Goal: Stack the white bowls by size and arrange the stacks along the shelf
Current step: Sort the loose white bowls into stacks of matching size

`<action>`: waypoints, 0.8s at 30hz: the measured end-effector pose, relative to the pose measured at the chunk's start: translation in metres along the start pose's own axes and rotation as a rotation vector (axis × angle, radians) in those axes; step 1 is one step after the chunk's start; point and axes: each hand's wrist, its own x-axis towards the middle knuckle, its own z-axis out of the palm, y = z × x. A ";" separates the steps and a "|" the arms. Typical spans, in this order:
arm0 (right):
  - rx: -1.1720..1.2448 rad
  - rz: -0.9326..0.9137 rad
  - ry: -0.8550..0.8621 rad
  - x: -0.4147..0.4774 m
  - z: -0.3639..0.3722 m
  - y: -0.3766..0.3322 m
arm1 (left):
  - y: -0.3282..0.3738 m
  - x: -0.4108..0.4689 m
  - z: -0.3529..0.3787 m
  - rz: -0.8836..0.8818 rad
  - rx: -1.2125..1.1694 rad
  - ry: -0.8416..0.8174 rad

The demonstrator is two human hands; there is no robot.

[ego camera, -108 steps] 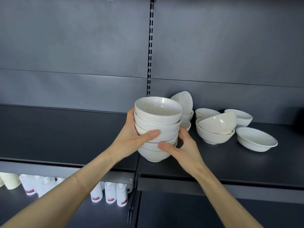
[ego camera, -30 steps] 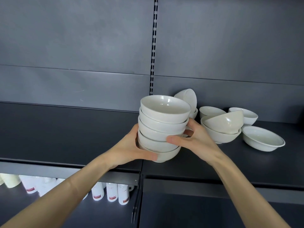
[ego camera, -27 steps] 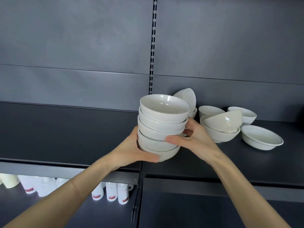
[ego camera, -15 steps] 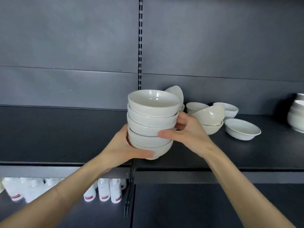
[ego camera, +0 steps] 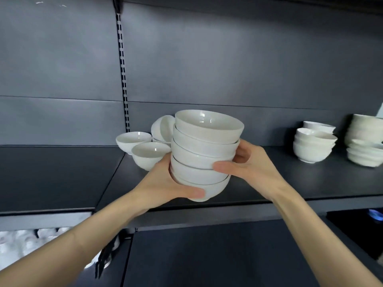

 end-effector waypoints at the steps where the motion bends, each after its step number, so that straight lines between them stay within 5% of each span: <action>1: -0.009 -0.002 0.005 -0.005 -0.018 0.003 | 0.002 0.007 0.018 0.003 -0.006 -0.007; 12: -0.056 0.048 0.012 -0.010 -0.202 0.060 | -0.007 0.109 0.189 -0.035 -0.071 -0.053; 24: -0.050 0.080 0.025 0.044 -0.287 0.137 | -0.042 0.209 0.249 -0.044 -0.067 -0.094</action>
